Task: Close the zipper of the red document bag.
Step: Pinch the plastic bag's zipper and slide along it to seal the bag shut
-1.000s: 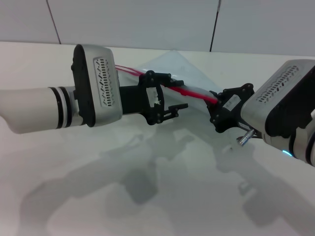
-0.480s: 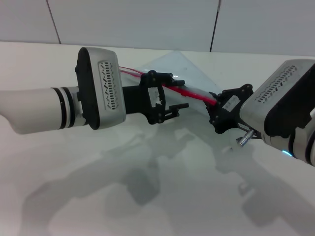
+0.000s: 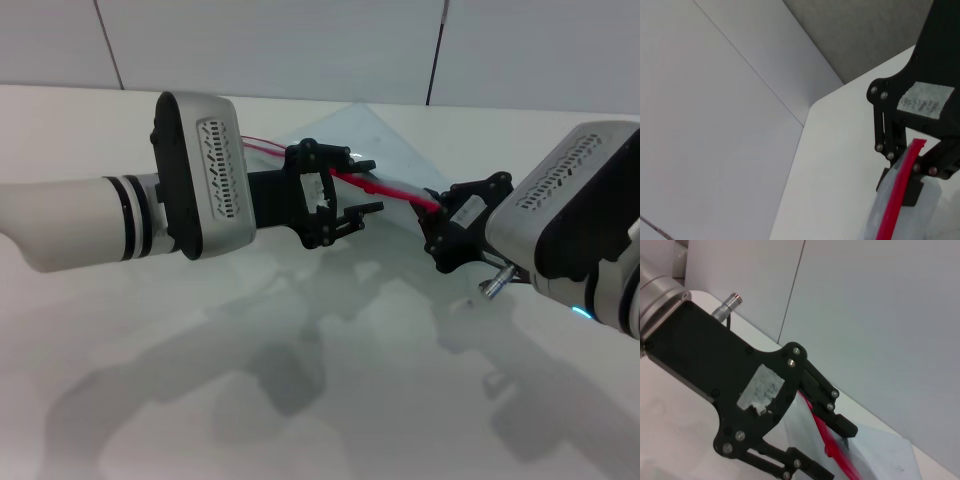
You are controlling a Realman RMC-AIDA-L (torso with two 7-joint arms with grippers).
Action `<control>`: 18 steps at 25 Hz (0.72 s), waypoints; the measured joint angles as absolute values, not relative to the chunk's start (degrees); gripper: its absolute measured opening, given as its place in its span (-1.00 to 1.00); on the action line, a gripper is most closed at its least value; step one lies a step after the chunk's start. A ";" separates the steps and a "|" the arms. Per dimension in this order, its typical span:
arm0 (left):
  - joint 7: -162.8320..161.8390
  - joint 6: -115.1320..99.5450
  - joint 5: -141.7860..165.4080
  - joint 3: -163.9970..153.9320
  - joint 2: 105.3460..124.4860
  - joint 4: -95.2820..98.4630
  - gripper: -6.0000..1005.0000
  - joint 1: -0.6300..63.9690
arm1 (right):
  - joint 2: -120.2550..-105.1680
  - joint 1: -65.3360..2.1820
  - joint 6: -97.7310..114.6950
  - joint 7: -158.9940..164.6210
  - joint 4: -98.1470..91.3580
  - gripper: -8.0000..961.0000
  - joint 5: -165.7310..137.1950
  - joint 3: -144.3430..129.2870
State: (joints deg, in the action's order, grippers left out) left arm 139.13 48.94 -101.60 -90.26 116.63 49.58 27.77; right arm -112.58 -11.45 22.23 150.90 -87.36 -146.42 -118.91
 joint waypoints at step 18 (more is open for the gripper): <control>139.14 48.89 -101.60 -90.97 116.60 49.57 -0.54 27.99 | -112.67 -11.52 22.72 150.90 -87.36 -0.89 -146.46 -118.76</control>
